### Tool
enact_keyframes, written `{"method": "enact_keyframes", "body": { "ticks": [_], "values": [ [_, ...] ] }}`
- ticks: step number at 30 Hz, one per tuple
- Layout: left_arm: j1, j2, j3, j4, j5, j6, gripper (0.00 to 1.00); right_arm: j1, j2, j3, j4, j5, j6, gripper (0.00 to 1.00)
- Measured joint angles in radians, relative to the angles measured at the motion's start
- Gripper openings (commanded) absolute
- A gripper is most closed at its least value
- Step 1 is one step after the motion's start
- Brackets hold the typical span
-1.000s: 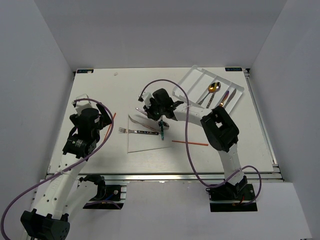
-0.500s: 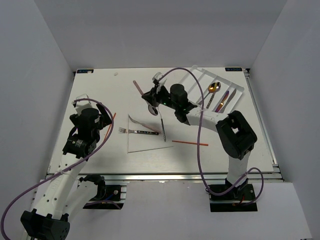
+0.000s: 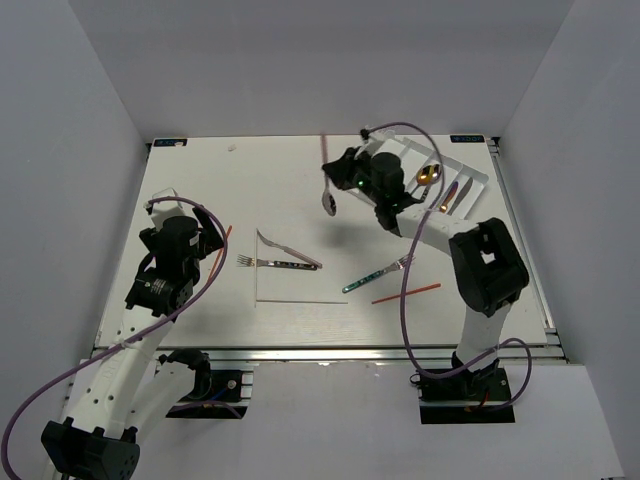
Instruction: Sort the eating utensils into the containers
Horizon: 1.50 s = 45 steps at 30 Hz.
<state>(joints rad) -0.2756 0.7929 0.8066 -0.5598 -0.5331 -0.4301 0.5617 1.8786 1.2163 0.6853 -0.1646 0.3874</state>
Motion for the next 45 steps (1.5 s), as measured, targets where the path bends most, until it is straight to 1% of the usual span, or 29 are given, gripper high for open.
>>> {"method": "enact_keyframes", "body": {
  "ticks": [3, 6, 9, 11, 13, 18, 23, 27, 28, 30, 31, 32, 33, 34, 36, 37, 38, 39, 40, 45],
  "values": [
    [0.0, -0.001, 0.0, 0.0, 0.0, 0.0, 0.98, -0.098, -0.052, 0.013, -0.119, 0.138, 0.096, 0.0],
    [0.0, -0.005, 0.0, 0.0, 0.0, 0.0, 0.98, -0.248, -0.093, 0.013, -0.225, 0.272, 0.219, 0.0],
    [0.0, -0.008, 0.0, 0.0, 0.0, 0.0, 0.98, -0.377, -0.093, 0.013, -0.305, 0.381, 0.305, 0.0],
    [0.0, -0.009, 0.0, 0.0, 0.002, 0.0, 0.98, -0.429, -0.069, 0.034, -0.375, 0.439, 0.342, 0.0],
    [0.0, -0.009, 0.0, 0.002, 0.003, 0.0, 0.98, -0.451, -0.026, 0.08, -0.439, 0.491, 0.365, 0.0],
    [0.0, -0.009, 0.0, 0.006, 0.007, 0.0, 0.98, -0.441, 0.097, 0.229, -0.592, 0.594, 0.381, 0.0],
    [0.0, -0.009, 0.0, 0.007, 0.013, 0.0, 0.98, -0.439, 0.214, 0.367, -0.688, 0.62, 0.369, 0.0],
    [0.0, -0.009, 0.0, 0.007, 0.018, 0.001, 0.98, -0.452, 0.262, 0.392, -0.724, 0.618, 0.363, 0.0],
    [0.0, -0.009, 0.0, 0.007, 0.018, 0.002, 0.98, -0.456, 0.266, 0.391, -0.737, 0.616, 0.362, 0.08],
    [0.0, -0.009, 0.0, 0.007, 0.018, 0.003, 0.98, -0.458, 0.267, 0.384, -0.746, 0.612, 0.36, 0.19],
    [0.0, -0.009, 0.0, 0.007, 0.018, 0.003, 0.98, -0.46, 0.264, 0.377, -0.74, 0.606, 0.36, 0.27],
    [0.0, -0.009, 0.0, 0.007, 0.018, 0.003, 0.98, -0.463, 0.261, 0.369, -0.737, 0.599, 0.359, 0.3],
    [0.0, -0.009, 0.0, 0.007, 0.018, 0.003, 0.98, -0.464, 0.259, 0.359, -0.733, 0.59, 0.357, 0.35],
    [0.0, -0.009, 0.0, 0.007, 0.018, 0.003, 0.98, -0.465, 0.256, 0.349, -0.727, 0.578, 0.354, 0.49],
    [0.0, -0.009, 0.0, 0.007, 0.018, 0.003, 0.98, -0.465, 0.249, 0.333, -0.722, 0.553, 0.349, 0.64],
    [0.0, -0.009, 0.0, 0.007, 0.019, 0.003, 0.98, -0.465, 0.243, 0.328, -0.719, 0.541, 0.341, 0.74],
    [0.0, -0.009, 0.0, 0.007, 0.019, 0.003, 0.98, -0.465, 0.235, 0.325, -0.719, 0.531, 0.341, 0.77],
    [0.0, -0.008, 0.0, 0.007, 0.019, 0.003, 0.98, -0.465, 0.225, 0.324, -0.721, 0.521, 0.333, 0.87],
    [0.0, -0.008, 0.0, 0.007, 0.019, 0.003, 0.98, -0.465, 0.212, 0.324, -0.719, 0.513, 0.33, 0.89],
    [0.0, -0.007, 0.0, 0.007, 0.018, 0.003, 0.98, -0.447, 0.088, 0.319, -0.743, 0.495, 0.277, 0.89]
  ]
}}
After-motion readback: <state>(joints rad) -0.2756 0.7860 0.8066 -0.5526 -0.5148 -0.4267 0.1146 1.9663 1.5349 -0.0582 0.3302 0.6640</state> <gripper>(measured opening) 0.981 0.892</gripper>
